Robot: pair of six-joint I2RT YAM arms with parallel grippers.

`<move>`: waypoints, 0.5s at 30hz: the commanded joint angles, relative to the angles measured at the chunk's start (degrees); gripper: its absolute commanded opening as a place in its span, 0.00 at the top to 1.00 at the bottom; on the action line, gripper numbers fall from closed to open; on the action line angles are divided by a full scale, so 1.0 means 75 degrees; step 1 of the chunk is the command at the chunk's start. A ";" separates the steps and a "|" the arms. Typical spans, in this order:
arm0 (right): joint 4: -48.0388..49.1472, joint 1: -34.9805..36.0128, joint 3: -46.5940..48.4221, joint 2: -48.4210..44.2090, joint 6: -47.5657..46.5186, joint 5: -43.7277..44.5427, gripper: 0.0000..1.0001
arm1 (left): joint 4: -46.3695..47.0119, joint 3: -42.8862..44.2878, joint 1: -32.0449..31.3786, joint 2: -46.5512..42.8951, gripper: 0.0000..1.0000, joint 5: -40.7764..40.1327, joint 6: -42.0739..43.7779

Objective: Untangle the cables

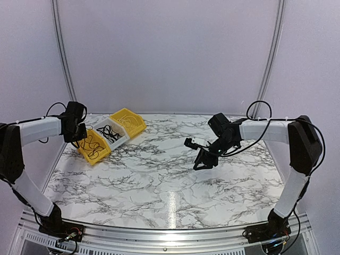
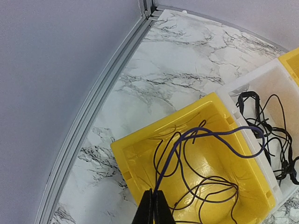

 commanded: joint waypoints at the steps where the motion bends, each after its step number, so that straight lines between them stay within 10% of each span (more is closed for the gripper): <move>1: -0.0067 0.0073 0.0163 -0.0026 -0.0054 0.0134 0.58 | 0.0213 0.0256 0.0032 0.0578 1.00 0.0142 -0.0316; 15: -0.0045 0.0128 0.0121 0.0068 -0.0116 0.0239 0.58 | 0.0192 0.0653 0.0039 0.1982 1.00 0.1374 -0.0211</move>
